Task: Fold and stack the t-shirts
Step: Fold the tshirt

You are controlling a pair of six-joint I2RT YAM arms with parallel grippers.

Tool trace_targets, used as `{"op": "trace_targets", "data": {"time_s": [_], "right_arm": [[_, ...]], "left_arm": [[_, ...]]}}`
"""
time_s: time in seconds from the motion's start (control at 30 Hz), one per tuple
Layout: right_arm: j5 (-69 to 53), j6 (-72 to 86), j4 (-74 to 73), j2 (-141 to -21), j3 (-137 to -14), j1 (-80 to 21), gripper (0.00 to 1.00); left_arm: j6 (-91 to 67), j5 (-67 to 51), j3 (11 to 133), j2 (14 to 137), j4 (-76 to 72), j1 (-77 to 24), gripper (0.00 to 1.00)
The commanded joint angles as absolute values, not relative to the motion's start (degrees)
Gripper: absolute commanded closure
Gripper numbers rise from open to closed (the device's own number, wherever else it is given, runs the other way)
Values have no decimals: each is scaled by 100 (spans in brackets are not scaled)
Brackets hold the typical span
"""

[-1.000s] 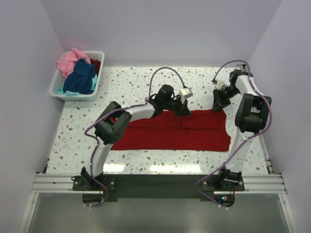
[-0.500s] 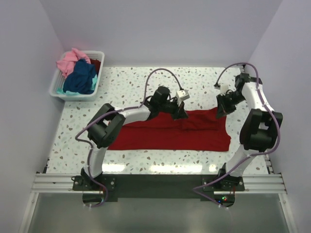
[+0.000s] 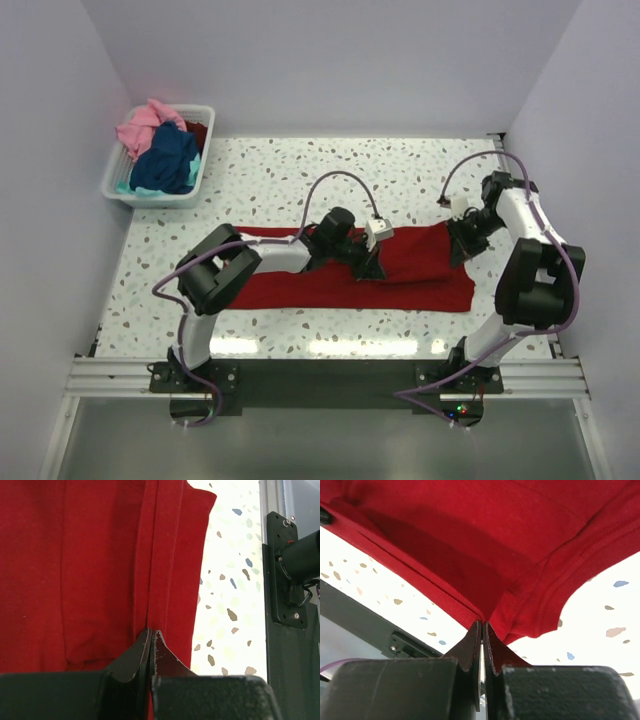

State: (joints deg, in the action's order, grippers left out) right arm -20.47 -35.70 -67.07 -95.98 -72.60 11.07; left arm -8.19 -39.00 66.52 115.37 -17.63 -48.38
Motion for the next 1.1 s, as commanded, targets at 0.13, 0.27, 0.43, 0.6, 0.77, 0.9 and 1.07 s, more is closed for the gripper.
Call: {"op": "trace_targets", "data": {"time_s": [0.13,0.27,0.43,0.6,0.77,0.9,1.07], "right_arm": [[-1942,-3683,-6276,-9860,-7646,1169,100],[-1995,-3560,-6188,-10466,-8198,1160,100],[-1942,-3366,-6135,-11152,-8622,1152,100],[-1907,-3357,-6231,-11242,-8850,1063,70],[-1837,-3279,-6328,-11031,-9271,1090,62],[-1907,-2884,-6302,-11170,-9571,932,59],[-1548,-2523,-5838,-11426,-9440,607,65]], "left_arm": [[-791,-3753,7012,11364,-1995,-4632,100],[-826,-3744,7435,11732,-1820,-4378,100],[-800,-3753,7752,12032,-1600,-4324,100],[-844,-3665,7796,12041,-1433,-4210,77],[-695,-3876,7217,11095,-1144,-3509,65],[-264,-3648,6594,10372,-188,-2963,64],[148,-3288,6565,10239,1018,-2077,64]]}}
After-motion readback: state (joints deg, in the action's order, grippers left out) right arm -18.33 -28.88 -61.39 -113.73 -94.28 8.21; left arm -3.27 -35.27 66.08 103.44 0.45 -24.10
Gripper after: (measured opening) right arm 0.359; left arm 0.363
